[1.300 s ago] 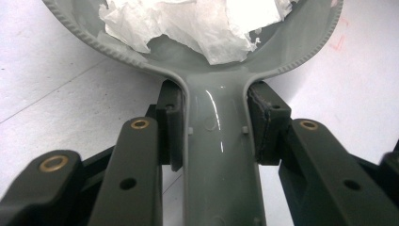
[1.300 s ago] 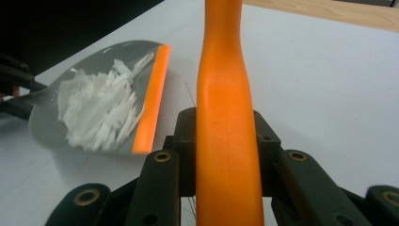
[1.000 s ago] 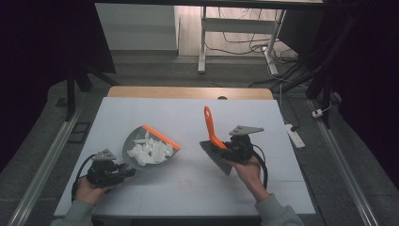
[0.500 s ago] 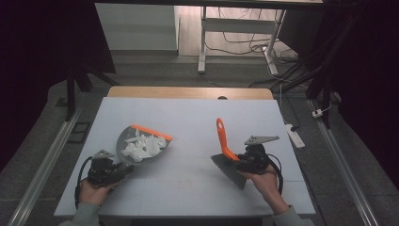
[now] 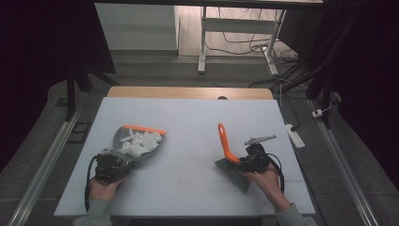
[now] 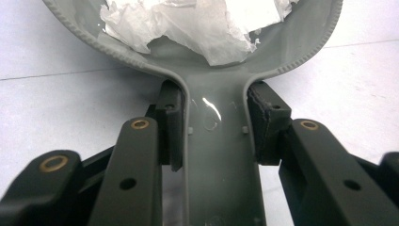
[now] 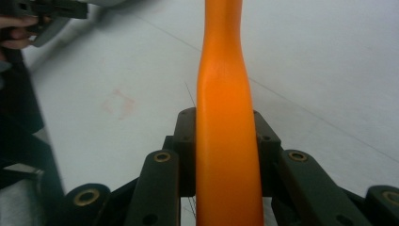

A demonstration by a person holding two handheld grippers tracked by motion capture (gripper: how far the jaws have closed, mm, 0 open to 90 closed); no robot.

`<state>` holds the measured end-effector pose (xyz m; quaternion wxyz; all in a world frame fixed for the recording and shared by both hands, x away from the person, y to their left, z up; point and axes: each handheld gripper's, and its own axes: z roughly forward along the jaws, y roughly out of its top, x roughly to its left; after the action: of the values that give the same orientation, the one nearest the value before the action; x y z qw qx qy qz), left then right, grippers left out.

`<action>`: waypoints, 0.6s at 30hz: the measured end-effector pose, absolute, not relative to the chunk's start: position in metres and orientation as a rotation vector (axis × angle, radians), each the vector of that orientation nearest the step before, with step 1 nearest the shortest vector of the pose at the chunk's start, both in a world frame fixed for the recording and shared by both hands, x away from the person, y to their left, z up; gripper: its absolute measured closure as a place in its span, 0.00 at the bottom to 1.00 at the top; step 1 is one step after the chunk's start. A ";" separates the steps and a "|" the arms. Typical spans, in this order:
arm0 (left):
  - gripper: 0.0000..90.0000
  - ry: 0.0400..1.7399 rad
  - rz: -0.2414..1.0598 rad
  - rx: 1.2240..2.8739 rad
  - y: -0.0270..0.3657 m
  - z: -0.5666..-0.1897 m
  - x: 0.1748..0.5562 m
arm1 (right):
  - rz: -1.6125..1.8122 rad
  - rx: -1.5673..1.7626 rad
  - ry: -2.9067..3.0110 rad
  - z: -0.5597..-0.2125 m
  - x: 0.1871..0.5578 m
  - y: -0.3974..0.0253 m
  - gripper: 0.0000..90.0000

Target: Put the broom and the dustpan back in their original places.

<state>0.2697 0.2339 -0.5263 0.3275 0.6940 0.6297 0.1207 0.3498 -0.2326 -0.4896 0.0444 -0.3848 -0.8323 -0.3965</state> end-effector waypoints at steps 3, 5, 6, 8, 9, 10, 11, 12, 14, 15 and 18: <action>0.68 1.674 0.311 1.812 0.234 -0.530 0.274 | -1.188 -1.228 -2.544 -0.495 0.356 -0.236 0.78; 0.68 1.685 0.306 1.803 0.235 -0.531 0.275 | -1.186 -1.261 -2.534 -0.497 0.360 -0.238 0.78; 0.68 1.689 0.306 1.802 0.235 -0.532 0.276 | -1.184 -1.273 -2.529 -0.499 0.362 -0.239 0.77; 0.68 1.696 0.305 1.801 0.234 -0.532 0.276 | -1.182 -1.296 -2.523 -0.501 0.365 -0.242 0.77; 0.68 1.699 0.303 1.797 0.233 -0.533 0.277 | -1.179 -1.305 -2.522 -0.502 0.366 -0.243 0.76; 0.68 1.698 0.303 1.798 0.233 -0.534 0.278 | -1.174 -1.314 -2.521 -0.503 0.367 -0.244 0.76; 0.68 1.702 0.309 1.797 0.232 -0.534 0.278 | -1.170 -1.316 -2.529 -0.503 0.368 -0.245 0.75; 0.68 1.703 0.312 1.796 0.231 -0.534 0.279 | -1.165 -1.318 -2.536 -0.504 0.370 -0.245 0.74; 0.68 1.702 0.313 1.797 0.230 -0.534 0.279 | -1.150 -1.324 -2.559 -0.505 0.372 -0.246 0.69; 0.68 1.703 0.316 1.797 0.229 -0.535 0.279 | -1.140 -1.328 -2.572 -0.505 0.373 -0.247 0.67; 0.66 1.697 0.319 1.791 0.228 -0.535 0.279 | -1.106 -1.338 -2.621 -0.507 0.378 -0.249 0.60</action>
<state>0.2795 0.2283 -0.5346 0.3211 0.6819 0.6459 0.1213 0.3777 -0.2490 -0.5070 -0.0011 -0.4257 -0.8337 -0.3517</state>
